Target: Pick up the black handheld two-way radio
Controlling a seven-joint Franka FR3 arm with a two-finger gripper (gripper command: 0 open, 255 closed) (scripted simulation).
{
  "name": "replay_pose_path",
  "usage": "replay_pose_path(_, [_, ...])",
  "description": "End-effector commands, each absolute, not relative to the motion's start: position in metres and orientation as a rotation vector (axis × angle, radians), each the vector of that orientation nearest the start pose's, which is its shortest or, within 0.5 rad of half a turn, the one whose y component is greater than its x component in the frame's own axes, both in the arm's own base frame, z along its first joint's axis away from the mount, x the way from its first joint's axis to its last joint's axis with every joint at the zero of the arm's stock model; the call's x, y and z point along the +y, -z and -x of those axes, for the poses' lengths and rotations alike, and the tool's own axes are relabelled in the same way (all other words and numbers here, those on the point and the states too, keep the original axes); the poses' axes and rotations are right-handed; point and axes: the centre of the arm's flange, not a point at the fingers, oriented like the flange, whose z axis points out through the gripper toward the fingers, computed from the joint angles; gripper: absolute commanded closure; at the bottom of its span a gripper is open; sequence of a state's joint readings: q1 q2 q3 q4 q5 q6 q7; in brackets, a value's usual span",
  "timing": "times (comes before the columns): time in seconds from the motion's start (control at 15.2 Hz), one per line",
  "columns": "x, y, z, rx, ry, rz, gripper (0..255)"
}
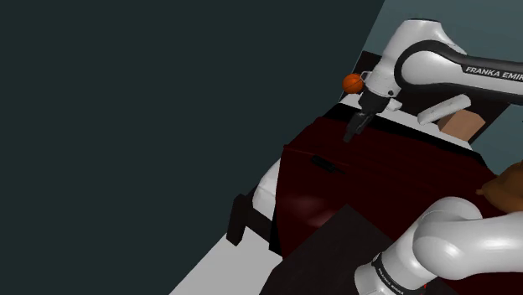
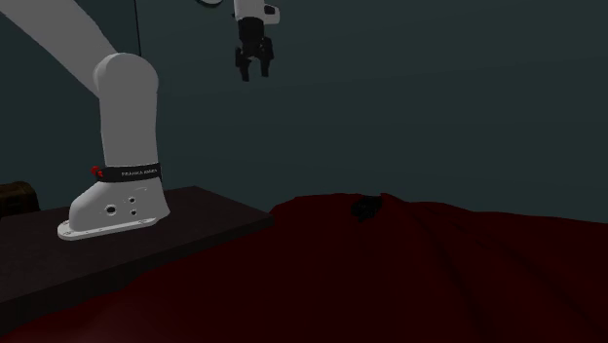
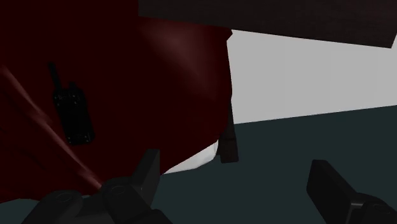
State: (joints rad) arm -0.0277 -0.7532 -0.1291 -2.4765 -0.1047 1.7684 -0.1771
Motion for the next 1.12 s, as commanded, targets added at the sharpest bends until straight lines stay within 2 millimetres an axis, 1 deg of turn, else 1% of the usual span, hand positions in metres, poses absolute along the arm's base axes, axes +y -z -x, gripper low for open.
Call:
replay_pose_path(0.0, [-0.085, -0.52, -0.327, -0.132, 0.057, 3.162, 0])
replay_pose_path(1.06, [-0.226, -0.374, -0.384, -0.257, 0.005, 3.175, 0])
